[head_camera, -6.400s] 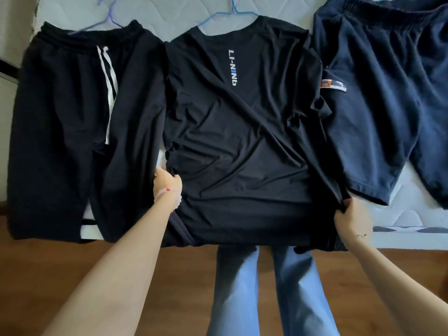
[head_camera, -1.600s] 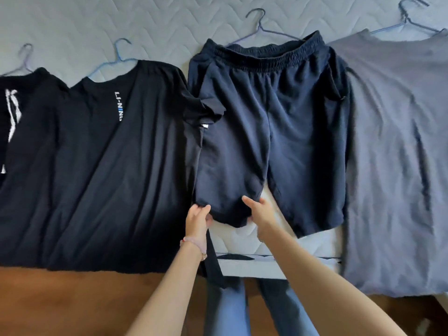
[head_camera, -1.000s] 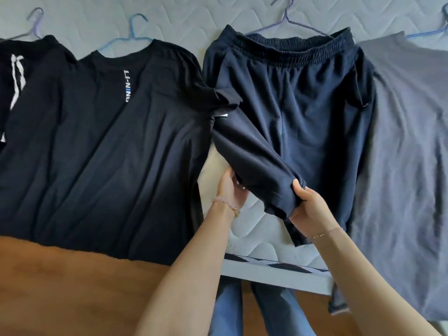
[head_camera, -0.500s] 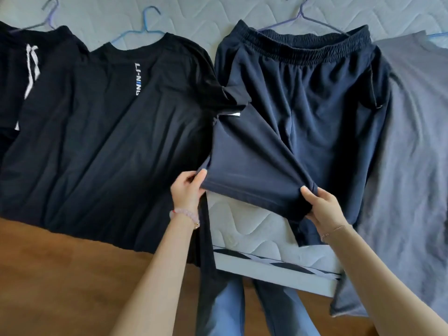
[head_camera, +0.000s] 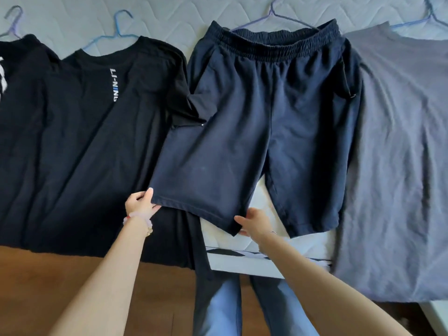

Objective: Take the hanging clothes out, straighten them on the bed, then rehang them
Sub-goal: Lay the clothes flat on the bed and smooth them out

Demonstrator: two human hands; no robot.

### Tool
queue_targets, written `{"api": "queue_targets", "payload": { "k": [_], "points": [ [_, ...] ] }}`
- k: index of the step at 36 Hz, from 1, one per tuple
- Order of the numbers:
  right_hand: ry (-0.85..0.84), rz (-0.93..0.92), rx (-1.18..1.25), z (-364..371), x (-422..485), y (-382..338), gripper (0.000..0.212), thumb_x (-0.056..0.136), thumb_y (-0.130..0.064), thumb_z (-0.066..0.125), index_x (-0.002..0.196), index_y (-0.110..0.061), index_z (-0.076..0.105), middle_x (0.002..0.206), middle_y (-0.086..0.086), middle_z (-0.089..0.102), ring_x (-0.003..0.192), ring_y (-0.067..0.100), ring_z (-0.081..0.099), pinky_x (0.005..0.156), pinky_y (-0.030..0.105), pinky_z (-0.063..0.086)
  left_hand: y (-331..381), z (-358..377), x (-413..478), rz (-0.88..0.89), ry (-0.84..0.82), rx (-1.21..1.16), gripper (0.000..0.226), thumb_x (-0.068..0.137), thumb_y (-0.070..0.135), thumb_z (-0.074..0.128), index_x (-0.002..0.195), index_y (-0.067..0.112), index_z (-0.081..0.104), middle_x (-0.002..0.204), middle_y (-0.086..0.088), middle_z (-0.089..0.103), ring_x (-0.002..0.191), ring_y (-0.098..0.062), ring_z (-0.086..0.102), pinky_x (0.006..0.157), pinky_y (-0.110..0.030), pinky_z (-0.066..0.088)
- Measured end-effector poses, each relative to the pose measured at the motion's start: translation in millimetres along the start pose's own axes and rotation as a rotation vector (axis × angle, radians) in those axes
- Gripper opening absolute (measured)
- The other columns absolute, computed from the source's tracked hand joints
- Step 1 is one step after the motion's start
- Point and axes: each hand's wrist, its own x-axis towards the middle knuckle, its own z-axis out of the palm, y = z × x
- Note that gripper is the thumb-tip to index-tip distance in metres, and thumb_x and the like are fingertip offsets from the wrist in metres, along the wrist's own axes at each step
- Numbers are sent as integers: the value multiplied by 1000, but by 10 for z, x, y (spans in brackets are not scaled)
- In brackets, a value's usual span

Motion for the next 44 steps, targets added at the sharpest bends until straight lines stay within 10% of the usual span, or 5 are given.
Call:
{"api": "queue_targets", "payload": {
  "k": [14,20,36,40,44],
  "points": [
    [426,-110,133,-1035,-466,478,23,92,-1,51,81,-18,62,78,9,68,66,18,63,67,29,53,-262,214,-334,133,440,24,32,86,15,51,113,0,53,119,-16,57,108,-30,58,87,-38,48],
    [686,-149,40,-1661,-522,724,16,88,-8,59,102,-11,66,91,1,66,90,21,63,85,30,49,-783,850,-1376,574,82,215,19,85,0,52,104,0,53,108,-16,50,92,-28,57,79,-34,46],
    [349,-220,-122,-2265,-302,307,34,90,-5,52,121,-11,63,121,5,68,108,21,62,97,34,48,-800,1975,-1863,31,-270,215,54,93,24,53,142,8,37,145,-6,42,132,-26,40,103,-33,32],
    [258,-244,-147,-2274,-264,188,37,91,-4,51,128,-6,60,126,7,66,120,21,59,107,35,44,-732,1717,-1628,138,-161,159,26,93,22,54,68,21,44,78,3,46,90,-17,39,67,-24,33],
    [274,-238,-169,-2190,-194,118,39,91,-4,49,128,-2,57,131,12,63,126,28,55,109,34,41,-669,1611,-1494,176,-176,180,29,88,28,56,70,15,39,77,-3,37,80,-18,32,63,-28,29]
  ]
}}
